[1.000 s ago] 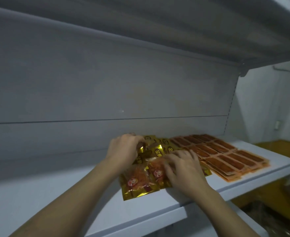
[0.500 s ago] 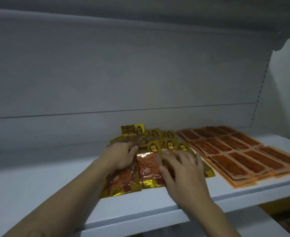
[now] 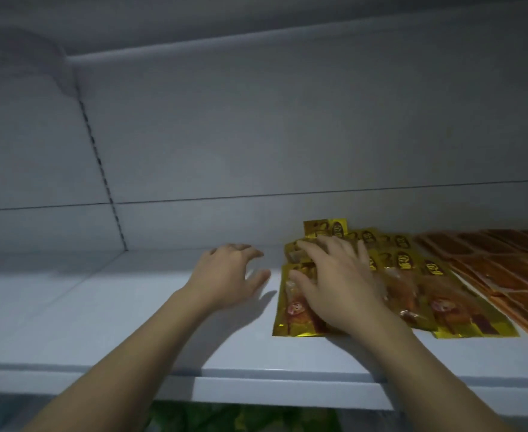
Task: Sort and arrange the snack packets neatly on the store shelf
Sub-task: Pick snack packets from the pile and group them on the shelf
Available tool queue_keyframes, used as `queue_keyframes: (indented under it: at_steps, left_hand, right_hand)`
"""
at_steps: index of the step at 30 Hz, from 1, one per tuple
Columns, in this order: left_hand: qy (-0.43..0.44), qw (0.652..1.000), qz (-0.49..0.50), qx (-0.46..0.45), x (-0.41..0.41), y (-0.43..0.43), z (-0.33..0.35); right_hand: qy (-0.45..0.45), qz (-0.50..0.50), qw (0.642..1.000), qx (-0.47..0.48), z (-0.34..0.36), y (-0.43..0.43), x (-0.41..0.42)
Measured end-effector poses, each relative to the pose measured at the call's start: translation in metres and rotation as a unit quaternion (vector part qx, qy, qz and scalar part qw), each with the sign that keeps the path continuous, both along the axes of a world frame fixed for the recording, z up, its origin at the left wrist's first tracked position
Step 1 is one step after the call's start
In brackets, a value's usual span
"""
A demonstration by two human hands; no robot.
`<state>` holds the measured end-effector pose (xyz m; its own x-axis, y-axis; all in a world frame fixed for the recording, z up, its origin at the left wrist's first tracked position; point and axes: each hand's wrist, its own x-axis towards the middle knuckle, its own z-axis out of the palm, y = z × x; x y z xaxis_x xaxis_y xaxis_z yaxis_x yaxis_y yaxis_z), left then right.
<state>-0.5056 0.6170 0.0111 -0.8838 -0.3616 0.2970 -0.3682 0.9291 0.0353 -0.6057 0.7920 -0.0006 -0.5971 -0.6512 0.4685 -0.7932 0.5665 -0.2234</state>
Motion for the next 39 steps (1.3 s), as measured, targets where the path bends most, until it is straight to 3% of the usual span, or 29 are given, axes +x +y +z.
queue_keyframes:
  at_steps: [9,26,39]
  left_hand:
    - [0.021,0.996,0.091,-0.005,0.137,-0.089,0.022]
    - [0.077,0.946,0.315,-0.002,0.469,-0.273,0.02]
    - [0.082,0.916,0.394,0.008,0.559,-0.386,0.008]
  right_hand:
    - [-0.007,0.082,0.996,0.042,0.027,-0.128,0.079]
    - [0.065,0.288,0.951,0.089,0.049,-0.402,0.374]
    - [0.1,0.351,0.923,0.122,0.047,-0.556,0.459]
